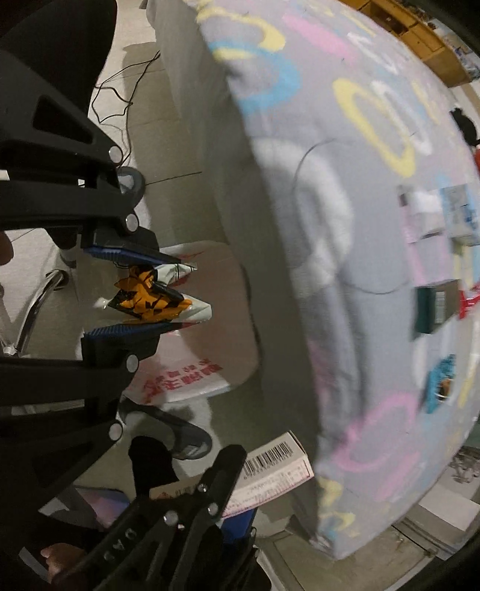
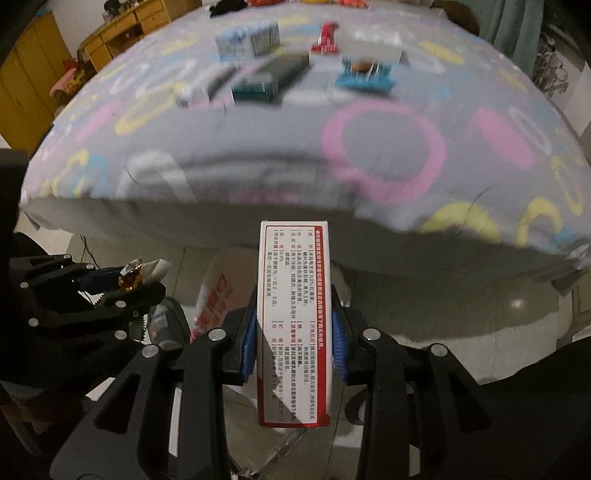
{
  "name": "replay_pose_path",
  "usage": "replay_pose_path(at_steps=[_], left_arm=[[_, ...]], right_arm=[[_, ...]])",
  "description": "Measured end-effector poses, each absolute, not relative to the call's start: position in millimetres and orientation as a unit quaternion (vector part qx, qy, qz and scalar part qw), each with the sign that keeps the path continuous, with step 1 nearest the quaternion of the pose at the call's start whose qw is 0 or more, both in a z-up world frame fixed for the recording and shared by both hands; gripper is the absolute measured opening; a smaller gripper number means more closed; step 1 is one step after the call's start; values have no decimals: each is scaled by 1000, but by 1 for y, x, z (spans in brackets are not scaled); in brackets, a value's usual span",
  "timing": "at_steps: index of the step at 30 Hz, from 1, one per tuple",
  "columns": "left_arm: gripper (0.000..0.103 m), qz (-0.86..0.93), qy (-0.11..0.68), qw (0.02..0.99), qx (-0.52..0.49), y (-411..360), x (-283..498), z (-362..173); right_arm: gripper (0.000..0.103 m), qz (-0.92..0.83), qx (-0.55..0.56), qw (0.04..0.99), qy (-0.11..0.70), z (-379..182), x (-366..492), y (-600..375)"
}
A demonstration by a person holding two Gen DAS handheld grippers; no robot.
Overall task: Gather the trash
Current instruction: 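Lift both held items and carry them toward the white trash bag, then open both tools over the trash bag to drop the items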
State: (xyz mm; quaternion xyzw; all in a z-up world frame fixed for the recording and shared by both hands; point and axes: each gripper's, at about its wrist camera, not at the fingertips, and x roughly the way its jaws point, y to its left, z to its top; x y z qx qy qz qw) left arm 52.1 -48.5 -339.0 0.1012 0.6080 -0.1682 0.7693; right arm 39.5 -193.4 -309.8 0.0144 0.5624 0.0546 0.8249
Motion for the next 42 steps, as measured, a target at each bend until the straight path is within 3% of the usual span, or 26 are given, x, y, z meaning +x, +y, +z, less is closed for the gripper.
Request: replay_pose_path(at_steps=[22,23,24,26,30,42], left_arm=[[29,-159,670,716,115,-55,61,-424],[35,-160,671,714,116,-56,61,-425],[45,-162,673,712,120,-57,60,-426],[64,-163,674,709,133,-62,58,-430],[90,-163,676,708,124,-60,57,-428],[95,-155,667,718,124,-52,58,-425]], right_arm=[[33,84,31,769,633,-401,60,-179],[35,83,33,767,635,-404,64,-180],[49,83,34,766,637,-406,65,-181],[67,80,41,766,637,-405,63,-187],[77,78,44,768,634,-401,63,-189],[85,76,50,777,623,-389,57,-191]])
